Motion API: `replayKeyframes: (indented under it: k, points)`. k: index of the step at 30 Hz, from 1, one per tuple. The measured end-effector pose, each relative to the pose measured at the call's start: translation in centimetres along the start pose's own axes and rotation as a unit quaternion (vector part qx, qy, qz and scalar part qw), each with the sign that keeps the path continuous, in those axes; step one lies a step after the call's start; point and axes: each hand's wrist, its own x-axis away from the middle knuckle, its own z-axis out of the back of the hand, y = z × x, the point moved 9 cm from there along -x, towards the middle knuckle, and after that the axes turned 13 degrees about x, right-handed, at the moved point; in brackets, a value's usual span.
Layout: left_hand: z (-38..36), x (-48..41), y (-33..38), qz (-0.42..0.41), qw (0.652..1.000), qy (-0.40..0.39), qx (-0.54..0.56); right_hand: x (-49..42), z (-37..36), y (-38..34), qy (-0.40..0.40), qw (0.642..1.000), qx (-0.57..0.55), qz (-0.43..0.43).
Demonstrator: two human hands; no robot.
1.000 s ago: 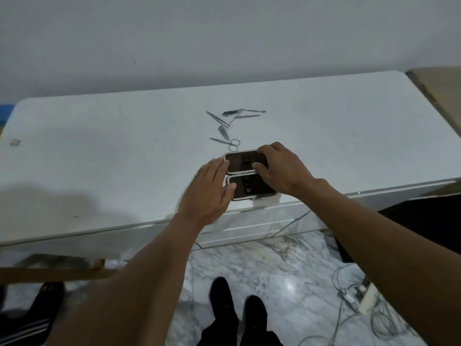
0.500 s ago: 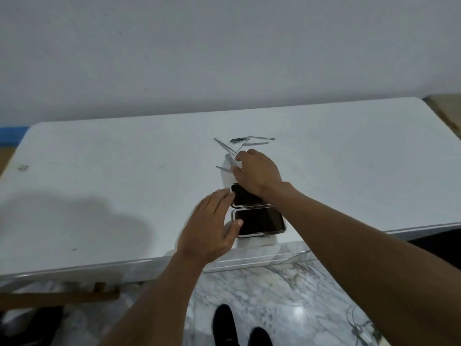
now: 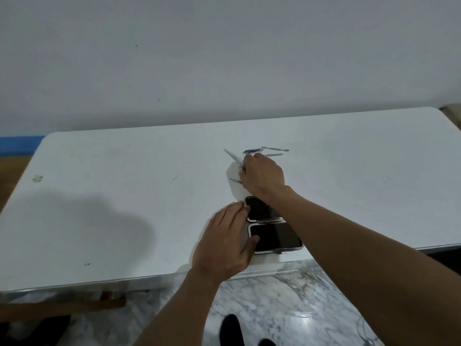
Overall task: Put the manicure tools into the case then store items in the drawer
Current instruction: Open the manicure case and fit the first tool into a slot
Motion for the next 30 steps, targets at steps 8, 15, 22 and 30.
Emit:
replayKeyframes:
  k: [8,15,22,30]
  points:
    - [0.1,0.2,0.1,-0.010,1.000,0.002,0.016,1.0,1.0,0.4,0.016,0.999,-0.033,-0.013]
    - [0.0,0.2,0.1,0.001,1.000,-0.003,0.003,5.3,2.2,3.3,0.036,0.989,-0.142,0.009]
    - [-0.3,0.2,-0.2,0.012,1.000,-0.007,0.002,10.9,1.6,8.8,0.032,0.966,-0.253,-0.031]
    - [-0.3,0.4,-0.3,0.018,1.000,-0.002,-0.001,13.3,0.0,10.6,-0.035,0.891,-0.445,-0.086]
